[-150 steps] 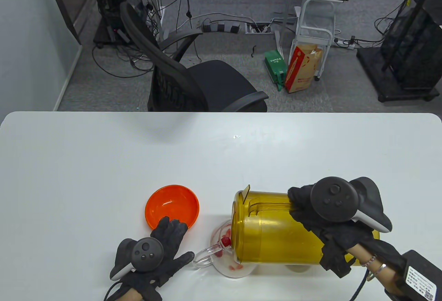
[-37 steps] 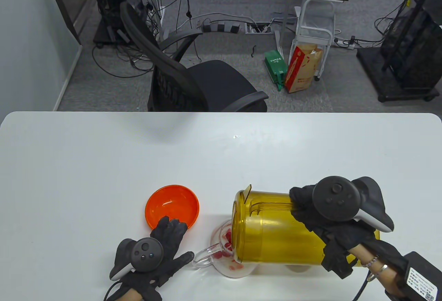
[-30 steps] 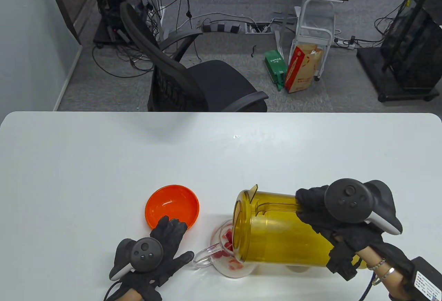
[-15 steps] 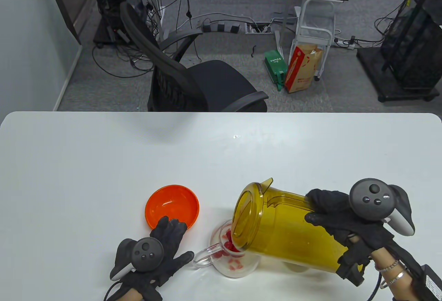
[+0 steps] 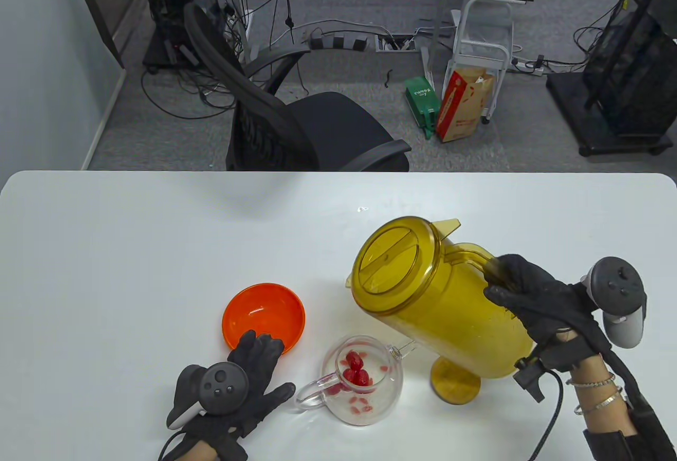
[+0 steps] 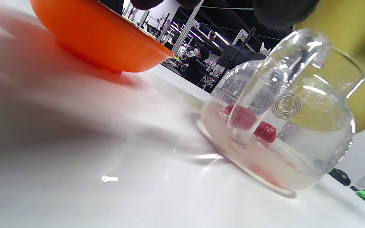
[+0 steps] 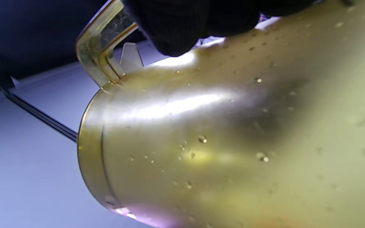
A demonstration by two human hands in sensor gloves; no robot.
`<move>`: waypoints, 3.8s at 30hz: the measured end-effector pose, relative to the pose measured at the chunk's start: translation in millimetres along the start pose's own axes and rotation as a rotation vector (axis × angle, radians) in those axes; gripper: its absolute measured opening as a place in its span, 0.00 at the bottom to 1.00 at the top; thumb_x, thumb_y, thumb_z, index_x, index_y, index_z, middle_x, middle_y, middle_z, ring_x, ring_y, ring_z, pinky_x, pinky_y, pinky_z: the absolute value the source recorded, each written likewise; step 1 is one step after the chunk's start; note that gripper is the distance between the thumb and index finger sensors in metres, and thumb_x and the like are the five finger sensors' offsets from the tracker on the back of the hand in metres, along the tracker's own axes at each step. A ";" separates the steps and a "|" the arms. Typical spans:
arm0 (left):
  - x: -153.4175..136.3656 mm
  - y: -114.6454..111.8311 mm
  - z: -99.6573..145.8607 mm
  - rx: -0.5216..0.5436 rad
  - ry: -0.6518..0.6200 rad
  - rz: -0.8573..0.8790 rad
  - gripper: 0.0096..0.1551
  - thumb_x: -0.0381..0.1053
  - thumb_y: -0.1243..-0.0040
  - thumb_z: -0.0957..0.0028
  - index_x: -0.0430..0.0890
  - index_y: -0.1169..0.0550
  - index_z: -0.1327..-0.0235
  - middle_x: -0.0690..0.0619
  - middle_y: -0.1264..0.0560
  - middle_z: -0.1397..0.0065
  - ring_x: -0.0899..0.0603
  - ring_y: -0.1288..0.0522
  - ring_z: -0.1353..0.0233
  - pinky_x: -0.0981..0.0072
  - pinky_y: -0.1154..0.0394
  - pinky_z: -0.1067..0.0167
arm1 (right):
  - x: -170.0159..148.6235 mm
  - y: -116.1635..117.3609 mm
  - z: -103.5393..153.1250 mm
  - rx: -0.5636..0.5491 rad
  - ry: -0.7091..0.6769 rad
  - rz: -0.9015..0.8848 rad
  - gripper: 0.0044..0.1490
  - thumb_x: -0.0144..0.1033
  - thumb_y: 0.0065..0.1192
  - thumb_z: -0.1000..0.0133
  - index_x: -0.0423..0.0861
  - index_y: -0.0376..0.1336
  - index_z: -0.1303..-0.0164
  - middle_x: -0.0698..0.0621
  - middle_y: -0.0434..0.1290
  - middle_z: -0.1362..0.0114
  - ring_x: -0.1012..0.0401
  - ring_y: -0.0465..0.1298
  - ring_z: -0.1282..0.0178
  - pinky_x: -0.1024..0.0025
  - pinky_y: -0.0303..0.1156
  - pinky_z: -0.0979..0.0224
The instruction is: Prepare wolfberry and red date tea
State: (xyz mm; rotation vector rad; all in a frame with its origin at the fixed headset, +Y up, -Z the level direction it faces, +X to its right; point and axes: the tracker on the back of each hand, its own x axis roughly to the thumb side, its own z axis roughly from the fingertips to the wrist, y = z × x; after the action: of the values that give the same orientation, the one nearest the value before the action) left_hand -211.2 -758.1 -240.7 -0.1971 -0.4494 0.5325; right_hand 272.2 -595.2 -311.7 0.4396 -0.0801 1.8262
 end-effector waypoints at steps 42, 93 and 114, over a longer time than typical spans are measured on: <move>-1.4 -0.5 -0.8 -0.019 0.014 0.004 0.49 0.69 0.51 0.39 0.41 0.49 0.17 0.33 0.50 0.13 0.28 0.61 0.16 0.33 0.55 0.27 | -167.9 62.7 -63.4 -0.242 0.120 -0.470 0.24 0.26 0.64 0.40 0.45 0.60 0.34 0.40 0.64 0.36 0.46 0.59 0.34 0.41 0.45 0.19; 1.4 -1.8 -0.6 -0.011 -0.003 -0.016 0.49 0.69 0.51 0.39 0.40 0.49 0.18 0.33 0.50 0.13 0.28 0.60 0.16 0.33 0.55 0.27 | -110.7 96.2 77.1 0.382 0.372 0.720 0.65 0.52 0.71 0.45 0.45 0.34 0.14 0.44 0.28 0.11 0.46 0.24 0.16 0.41 0.27 0.18; 0.1 -0.3 0.1 -0.003 -0.006 -0.010 0.49 0.69 0.51 0.39 0.40 0.49 0.18 0.34 0.50 0.13 0.27 0.60 0.16 0.33 0.55 0.27 | -121.9 115.3 60.2 0.434 0.365 0.724 0.65 0.43 0.80 0.50 0.36 0.41 0.16 0.29 0.42 0.17 0.31 0.45 0.24 0.34 0.45 0.25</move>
State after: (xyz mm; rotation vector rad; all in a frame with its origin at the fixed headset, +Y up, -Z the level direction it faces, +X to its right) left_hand -211.1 -758.3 -240.5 -0.1962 -0.4572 0.5224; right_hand 207.8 -757.9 -277.5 0.3939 0.4741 2.6246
